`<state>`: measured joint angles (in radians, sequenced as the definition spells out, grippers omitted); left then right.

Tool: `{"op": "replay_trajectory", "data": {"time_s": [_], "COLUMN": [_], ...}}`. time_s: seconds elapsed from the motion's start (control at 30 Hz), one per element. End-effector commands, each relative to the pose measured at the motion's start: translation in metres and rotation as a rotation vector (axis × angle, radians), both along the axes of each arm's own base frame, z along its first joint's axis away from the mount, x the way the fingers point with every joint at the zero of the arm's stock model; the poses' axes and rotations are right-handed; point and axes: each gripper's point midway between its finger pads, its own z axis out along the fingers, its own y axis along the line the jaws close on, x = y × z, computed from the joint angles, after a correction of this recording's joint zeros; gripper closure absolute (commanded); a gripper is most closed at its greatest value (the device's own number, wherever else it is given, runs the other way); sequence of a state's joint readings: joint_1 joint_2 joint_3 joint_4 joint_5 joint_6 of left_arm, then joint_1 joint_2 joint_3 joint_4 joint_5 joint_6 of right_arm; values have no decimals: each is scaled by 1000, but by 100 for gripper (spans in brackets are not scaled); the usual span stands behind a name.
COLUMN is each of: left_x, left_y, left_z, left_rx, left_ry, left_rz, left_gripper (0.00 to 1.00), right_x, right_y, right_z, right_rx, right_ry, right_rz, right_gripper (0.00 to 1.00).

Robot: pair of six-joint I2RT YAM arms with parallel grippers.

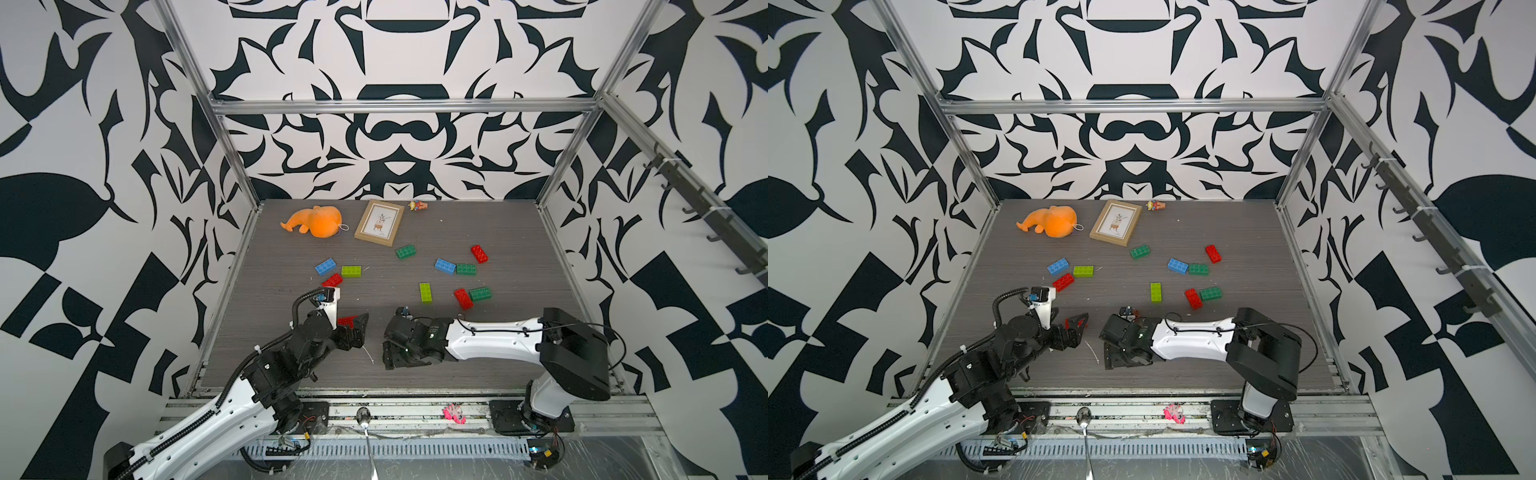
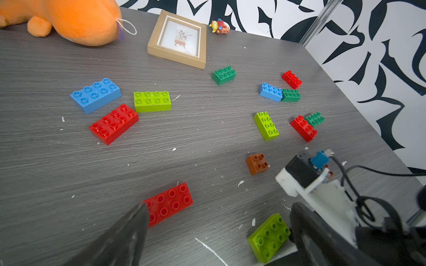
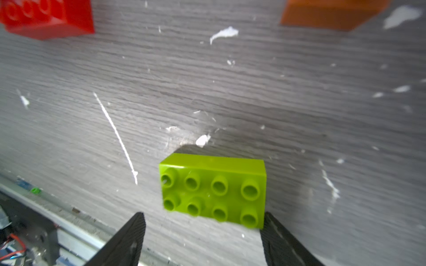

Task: Assemble a small pinwheel with lego
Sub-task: Pick up the lego brick from the center of the board.

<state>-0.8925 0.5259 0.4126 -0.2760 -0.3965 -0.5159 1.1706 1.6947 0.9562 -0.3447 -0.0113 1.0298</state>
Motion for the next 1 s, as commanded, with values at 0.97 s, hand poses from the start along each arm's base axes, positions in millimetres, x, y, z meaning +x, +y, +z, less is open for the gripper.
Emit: {"op": "replay_trajectory", "data": {"time_s": [0.97], "left_x": [0], "left_y": [4], "left_z": [-1], "left_rx": [-3], "left_ry": [-4], "left_rz": [12], "left_gripper": [0], "right_x": [32], "right_y": [-11], "right_z": [3], "right_rx": [-329], "right_ry": [-183], "right_rz": [132], "right_gripper": [16]}}
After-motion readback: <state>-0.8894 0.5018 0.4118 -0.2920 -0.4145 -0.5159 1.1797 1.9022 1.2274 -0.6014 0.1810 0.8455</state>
